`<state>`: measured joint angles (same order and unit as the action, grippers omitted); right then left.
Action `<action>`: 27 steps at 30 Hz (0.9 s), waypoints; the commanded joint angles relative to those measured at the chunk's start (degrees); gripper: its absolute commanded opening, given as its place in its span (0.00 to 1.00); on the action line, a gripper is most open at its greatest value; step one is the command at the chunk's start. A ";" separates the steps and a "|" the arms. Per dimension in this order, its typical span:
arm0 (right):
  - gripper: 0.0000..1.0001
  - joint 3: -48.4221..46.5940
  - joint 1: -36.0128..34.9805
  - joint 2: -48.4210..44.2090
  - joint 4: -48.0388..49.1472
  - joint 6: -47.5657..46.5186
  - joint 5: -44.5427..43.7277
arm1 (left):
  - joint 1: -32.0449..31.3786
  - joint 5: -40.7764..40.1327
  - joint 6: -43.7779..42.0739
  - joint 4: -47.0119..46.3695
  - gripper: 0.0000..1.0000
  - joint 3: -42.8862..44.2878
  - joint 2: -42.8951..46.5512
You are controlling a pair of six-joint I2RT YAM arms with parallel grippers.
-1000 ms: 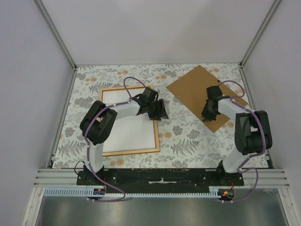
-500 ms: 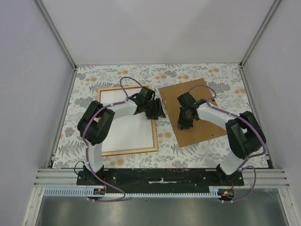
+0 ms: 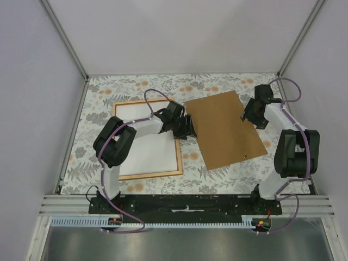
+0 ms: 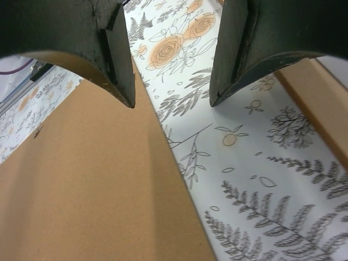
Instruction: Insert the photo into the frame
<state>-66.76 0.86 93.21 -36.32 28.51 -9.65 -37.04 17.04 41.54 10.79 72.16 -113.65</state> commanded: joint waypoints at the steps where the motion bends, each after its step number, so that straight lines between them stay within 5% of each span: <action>1: 0.77 -6.97 3.52 6.89 -0.60 -4.34 -0.02 | -1.11 1.07 2.49 -0.42 0.64 2.89 -1.49; 8: 0.88 -9.70 7.04 13.92 -0.42 -6.54 0.59 | -2.34 1.68 3.02 0.29 0.70 4.83 -3.86; 16: 0.91 -10.24 8.63 17.62 -1.92 -7.42 11.13 | -2.34 1.42 2.49 1.17 0.72 5.80 -5.27; 27: 0.97 9.08 8.54 6.38 5.11 -3.56 24.15 | -2.25 0.63 -0.49 4.85 0.72 8.96 -7.12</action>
<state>-66.17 9.61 103.55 -32.67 22.26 6.00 -39.13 18.70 43.00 11.94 79.59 -118.85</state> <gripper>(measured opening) 0.973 0.713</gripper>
